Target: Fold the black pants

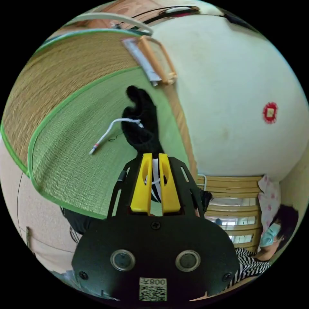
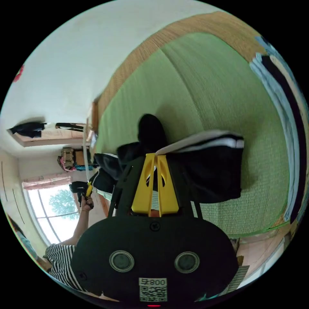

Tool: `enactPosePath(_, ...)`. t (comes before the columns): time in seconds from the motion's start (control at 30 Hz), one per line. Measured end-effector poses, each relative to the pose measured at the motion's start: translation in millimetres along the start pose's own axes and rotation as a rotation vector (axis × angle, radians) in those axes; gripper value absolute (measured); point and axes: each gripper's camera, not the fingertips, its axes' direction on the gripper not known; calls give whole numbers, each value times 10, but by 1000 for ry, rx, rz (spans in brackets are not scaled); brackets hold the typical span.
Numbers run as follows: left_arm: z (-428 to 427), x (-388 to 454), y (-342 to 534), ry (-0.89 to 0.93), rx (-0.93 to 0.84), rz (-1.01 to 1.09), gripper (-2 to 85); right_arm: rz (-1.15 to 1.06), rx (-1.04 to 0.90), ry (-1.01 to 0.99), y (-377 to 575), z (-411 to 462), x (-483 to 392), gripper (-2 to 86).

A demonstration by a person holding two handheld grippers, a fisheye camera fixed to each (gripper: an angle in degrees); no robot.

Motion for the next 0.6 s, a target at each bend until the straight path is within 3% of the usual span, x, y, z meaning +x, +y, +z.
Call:
enactPosePath(0.13, -568, 189, -328, 17, 50, 163, 37, -180, 121, -64, 226, -758, -474, 6)
enactPosePath(0.3, -987, -331, -333, -37, 40, 175, 36, -243, 163, -139, 984, -1089, -533, 5)
enactPosePath(0.6, -365, -2328, -139, -213, -133, -137, 45, 246, 1, -189, 1912, -107, 806, 12)
